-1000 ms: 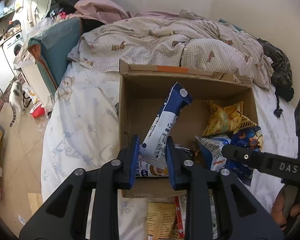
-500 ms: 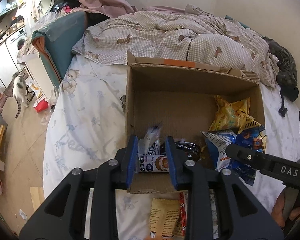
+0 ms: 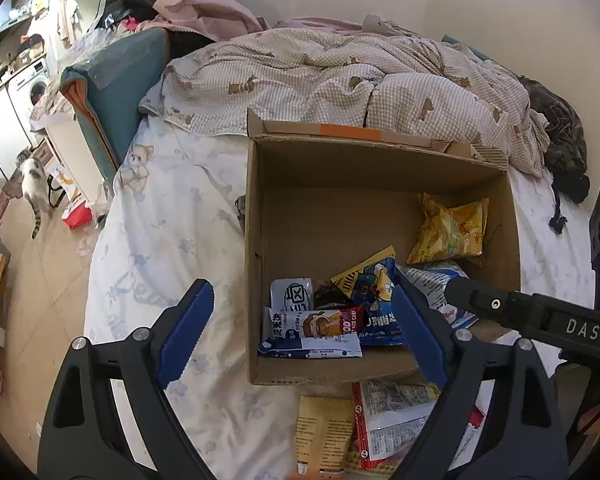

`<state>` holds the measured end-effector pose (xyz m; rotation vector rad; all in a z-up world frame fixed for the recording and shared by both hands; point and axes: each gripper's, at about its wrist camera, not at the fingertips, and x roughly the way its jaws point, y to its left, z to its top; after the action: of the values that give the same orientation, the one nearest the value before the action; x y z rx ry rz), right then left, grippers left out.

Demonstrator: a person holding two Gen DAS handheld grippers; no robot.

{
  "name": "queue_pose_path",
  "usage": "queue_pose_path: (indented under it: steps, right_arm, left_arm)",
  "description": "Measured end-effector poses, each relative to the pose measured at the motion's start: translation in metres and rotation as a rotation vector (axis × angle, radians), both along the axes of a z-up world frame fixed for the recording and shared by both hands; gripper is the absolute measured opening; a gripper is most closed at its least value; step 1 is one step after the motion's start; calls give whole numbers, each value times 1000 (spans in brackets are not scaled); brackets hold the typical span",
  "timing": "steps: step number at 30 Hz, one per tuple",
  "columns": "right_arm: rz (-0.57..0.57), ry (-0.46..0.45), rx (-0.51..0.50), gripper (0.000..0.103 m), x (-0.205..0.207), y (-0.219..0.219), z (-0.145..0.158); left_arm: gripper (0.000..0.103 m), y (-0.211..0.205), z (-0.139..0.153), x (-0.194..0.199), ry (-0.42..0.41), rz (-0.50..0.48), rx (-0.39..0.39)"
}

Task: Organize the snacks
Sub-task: 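Lower both snacks into the box and open both tools, then grasp the large white printed chip bag with the right tool and lift it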

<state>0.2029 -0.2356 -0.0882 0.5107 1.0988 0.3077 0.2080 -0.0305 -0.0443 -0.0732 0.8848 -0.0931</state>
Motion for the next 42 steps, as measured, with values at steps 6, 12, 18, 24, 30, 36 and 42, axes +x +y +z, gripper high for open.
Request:
queue_pose_path:
  steps: [6,12,18,24,30,36,42]
  right_arm:
    - [11,-5,-12,78,2,2,2]
    - [0,-31,-25,78,-1,-1,12]
    - [-27,-107,-14,78,-14,-12,40]
    - [-45,-138,-21,79,-37,-21,57]
    - [-59,-157,-42,80,-63,-28,64]
    - [-102,-118,-29,80,-85,-41,57]
    - [-143,-75,-28,80,-101,-55,48]
  left_arm:
    - [88,5,0,-1,-2,16,-11]
    - [88,13,16,-12,-98,35,-26]
    - [88,29,36,-20,-146,74,-60]
    - [103,48,49,-39,-152,107,-101]
    - [103,57,47,-58,-120,81,-117]
    - [103,62,38,-72,-72,85,-88]
    - [103,66,28,-84,-17,88,-97]
